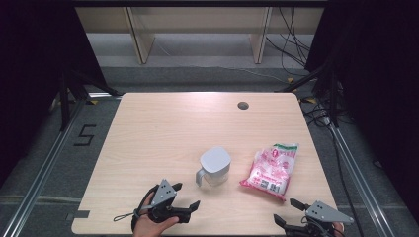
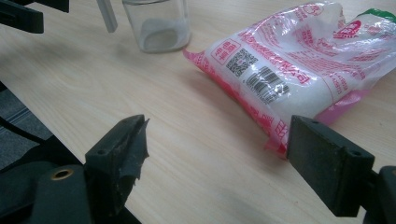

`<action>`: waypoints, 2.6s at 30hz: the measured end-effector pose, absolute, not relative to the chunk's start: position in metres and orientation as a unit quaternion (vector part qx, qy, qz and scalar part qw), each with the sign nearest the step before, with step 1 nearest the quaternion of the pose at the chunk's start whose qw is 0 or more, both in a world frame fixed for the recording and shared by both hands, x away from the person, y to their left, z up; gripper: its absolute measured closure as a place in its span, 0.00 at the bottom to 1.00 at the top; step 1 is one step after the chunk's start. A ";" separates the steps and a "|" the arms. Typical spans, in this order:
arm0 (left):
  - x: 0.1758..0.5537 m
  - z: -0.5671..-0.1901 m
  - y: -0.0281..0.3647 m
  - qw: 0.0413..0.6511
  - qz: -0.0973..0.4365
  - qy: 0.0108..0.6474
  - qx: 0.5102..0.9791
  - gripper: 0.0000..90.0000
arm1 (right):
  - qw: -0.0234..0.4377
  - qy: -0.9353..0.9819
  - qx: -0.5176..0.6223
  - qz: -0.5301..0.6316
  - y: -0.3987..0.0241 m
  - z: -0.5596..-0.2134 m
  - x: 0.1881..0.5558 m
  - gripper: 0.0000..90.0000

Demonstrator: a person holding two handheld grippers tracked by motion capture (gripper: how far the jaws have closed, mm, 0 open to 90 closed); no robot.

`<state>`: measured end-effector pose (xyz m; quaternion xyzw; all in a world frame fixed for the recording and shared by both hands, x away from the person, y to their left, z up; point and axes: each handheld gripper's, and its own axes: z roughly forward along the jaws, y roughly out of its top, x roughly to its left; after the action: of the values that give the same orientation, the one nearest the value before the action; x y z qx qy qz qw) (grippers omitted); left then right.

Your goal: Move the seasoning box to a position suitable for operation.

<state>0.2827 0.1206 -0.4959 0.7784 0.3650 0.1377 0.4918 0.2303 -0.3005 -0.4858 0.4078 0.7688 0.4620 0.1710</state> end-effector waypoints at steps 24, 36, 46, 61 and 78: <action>0.316 -0.489 0.100 0.484 0.154 0.336 0.793 0.48 | 0.174 0.762 0.414 0.467 -0.302 -0.485 0.231 0.24; 0.337 -0.489 0.086 0.473 0.193 0.315 0.800 0.75 | 0.180 0.762 0.411 0.466 -0.302 -0.486 0.232 0.25; 0.352 -0.490 0.090 0.464 0.213 0.319 0.798 0.76 | 0.179 0.762 0.414 0.465 -0.302 -0.486 0.232 0.25; 0.374 -0.495 0.092 0.459 0.272 0.323 0.782 0.77 | 0.179 0.761 0.413 0.467 -0.302 -0.486 0.232 0.25; 0.377 -0.499 0.103 0.463 0.285 0.325 0.774 0.80 | 0.180 0.764 0.405 0.468 -0.303 -0.484 0.231 0.25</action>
<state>0.3767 0.1025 -0.4990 0.7738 0.3250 0.2848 0.4632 0.2306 -0.3027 -0.4843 0.4047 0.7644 0.4684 0.1801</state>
